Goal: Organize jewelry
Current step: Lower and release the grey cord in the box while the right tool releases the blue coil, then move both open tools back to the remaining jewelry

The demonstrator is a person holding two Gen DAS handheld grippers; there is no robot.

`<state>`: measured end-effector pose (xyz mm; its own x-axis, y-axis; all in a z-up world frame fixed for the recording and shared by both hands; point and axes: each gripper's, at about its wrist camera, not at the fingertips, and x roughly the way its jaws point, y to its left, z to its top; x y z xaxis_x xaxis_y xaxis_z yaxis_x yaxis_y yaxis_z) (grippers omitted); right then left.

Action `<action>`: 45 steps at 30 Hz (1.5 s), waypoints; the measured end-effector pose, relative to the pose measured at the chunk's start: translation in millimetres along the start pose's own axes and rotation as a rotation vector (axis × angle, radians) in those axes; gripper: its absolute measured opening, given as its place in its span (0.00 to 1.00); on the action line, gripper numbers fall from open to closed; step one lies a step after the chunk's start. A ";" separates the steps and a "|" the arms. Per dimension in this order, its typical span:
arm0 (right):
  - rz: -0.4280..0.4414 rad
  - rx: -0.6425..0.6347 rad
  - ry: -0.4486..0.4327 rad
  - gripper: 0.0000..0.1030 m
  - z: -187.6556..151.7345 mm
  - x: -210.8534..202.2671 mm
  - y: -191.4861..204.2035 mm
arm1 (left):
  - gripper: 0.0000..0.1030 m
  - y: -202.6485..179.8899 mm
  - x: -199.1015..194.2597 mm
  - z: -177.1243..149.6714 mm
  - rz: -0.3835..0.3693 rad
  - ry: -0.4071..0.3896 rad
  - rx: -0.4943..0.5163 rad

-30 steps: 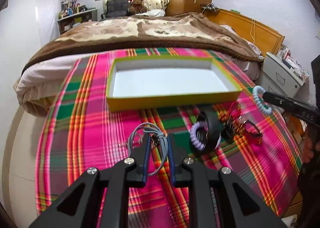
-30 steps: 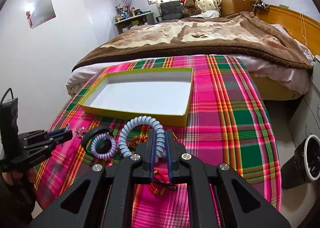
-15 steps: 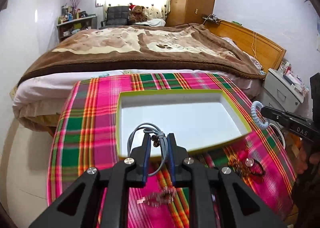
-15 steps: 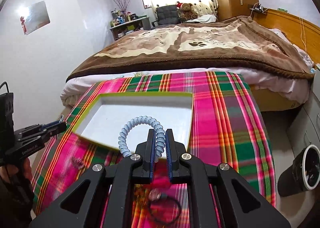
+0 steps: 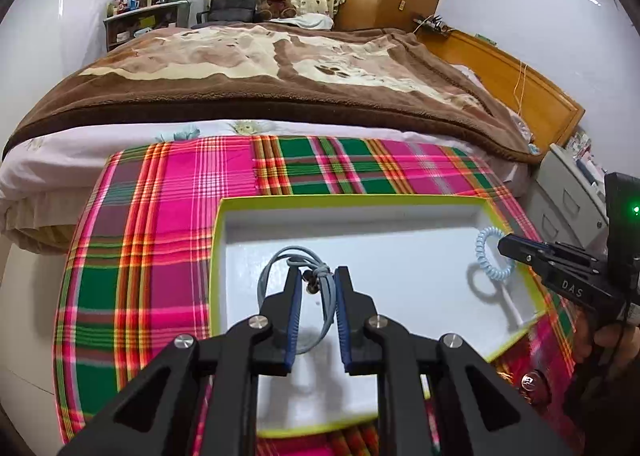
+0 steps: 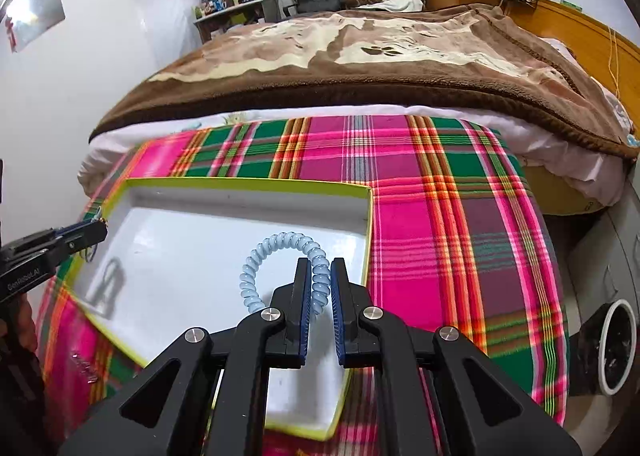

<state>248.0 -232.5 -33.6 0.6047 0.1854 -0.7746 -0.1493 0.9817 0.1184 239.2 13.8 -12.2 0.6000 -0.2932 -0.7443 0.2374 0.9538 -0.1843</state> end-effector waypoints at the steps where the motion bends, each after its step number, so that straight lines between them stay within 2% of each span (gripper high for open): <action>1: -0.005 -0.003 0.006 0.10 1.2 3.8 0.7 | 0.16 0.4 4.4 0.5 0.001 0.010 0.002; 6: -0.037 -0.044 0.025 0.10 5.0 17.8 6.5 | 0.17 4.0 20.7 3.7 0.047 0.037 0.009; 12: -0.080 -0.089 0.026 0.10 6.7 26.3 12.1 | 0.17 6.0 31.2 1.9 0.046 0.065 0.004; 22: -0.117 -0.116 0.011 0.10 5.1 27.1 16.8 | 0.18 8.7 33.8 2.0 0.058 0.069 -0.012; 25: -0.115 -0.110 0.005 0.10 5.4 27.5 16.6 | 0.27 8.5 33.3 2.7 0.061 0.064 -0.010; 27: -0.108 -0.108 0.003 0.12 5.6 27.4 16.5 | 0.36 9.6 31.8 2.9 0.044 0.055 -0.022; 33: -0.089 -0.088 -0.017 0.15 4.2 19.6 15.8 | 0.40 9.5 25.7 -0.6 0.037 0.051 -0.038; 35: -0.071 -0.078 -0.039 0.18 5.0 13.4 14.8 | 0.47 6.9 19.2 -1.6 0.032 0.032 -0.029; 36: -0.057 -0.073 -0.055 0.29 4.8 8.2 14.5 | 0.48 5.3 14.8 -2.6 0.026 0.020 -0.022; 37: -0.043 -0.068 -0.072 0.47 4.6 2.0 14.4 | 0.48 3.5 10.4 -3.5 0.018 0.010 -0.016; 38: -0.028 -0.065 -0.090 0.54 4.0 -4.7 14.5 | 0.48 2.1 5.9 -4.7 0.014 0.002 -0.014; 39: -0.015 -0.063 -0.109 0.57 3.3 -12.0 15.3 | 0.48 0.5 0.6 -5.7 0.009 -0.006 -0.015; 45: 0.000 -0.043 -0.163 0.57 -7.0 -47.5 18.2 | 0.51 -7.0 -41.1 -18.0 -0.018 -0.071 -0.017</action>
<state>211.1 -223.7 1.0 0.7227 0.1936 -0.6635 -0.1807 0.9795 0.0890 199.1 20.4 8.1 0.6490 -0.3134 -0.6933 0.2356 0.9492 -0.2086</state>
